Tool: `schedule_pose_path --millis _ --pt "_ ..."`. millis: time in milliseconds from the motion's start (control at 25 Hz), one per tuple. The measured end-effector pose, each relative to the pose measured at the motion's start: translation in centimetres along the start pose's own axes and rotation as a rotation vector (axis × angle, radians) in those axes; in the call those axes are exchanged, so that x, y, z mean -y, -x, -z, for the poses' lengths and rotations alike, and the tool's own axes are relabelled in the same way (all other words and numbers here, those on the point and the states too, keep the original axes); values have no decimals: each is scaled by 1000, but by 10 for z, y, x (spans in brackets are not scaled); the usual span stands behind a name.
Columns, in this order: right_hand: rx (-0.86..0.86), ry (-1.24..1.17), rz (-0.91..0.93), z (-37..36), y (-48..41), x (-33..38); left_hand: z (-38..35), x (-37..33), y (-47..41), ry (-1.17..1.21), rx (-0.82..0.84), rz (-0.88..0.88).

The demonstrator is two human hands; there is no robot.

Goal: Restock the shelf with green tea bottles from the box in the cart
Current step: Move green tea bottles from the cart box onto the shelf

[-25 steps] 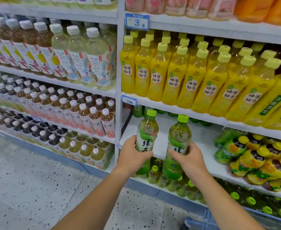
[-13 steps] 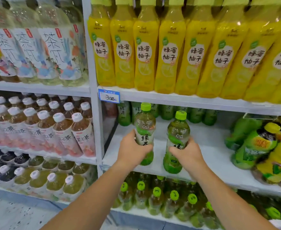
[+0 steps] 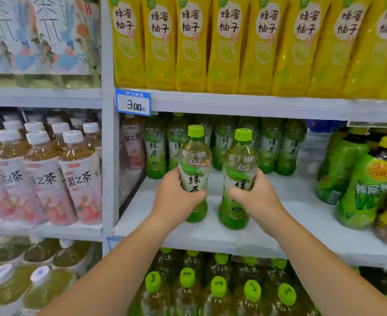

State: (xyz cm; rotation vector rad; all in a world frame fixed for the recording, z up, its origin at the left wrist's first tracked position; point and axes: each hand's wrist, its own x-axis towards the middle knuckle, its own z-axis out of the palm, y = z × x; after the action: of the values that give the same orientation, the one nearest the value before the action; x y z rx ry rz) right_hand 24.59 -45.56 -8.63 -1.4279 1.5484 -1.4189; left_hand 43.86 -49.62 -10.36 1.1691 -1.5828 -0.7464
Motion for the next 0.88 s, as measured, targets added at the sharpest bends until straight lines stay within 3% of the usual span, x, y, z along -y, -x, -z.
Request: schedule_pose_path --millis 240,440,880 --pt "108 192 47 8 19 -50 7 35 13 -189 104 -54" --pt "69 282 81 12 -2 -55 -1 39 2 -150 29 -55" --pt "6 284 79 -13 -95 -72 -43 35 -73 -370 -92 -2"
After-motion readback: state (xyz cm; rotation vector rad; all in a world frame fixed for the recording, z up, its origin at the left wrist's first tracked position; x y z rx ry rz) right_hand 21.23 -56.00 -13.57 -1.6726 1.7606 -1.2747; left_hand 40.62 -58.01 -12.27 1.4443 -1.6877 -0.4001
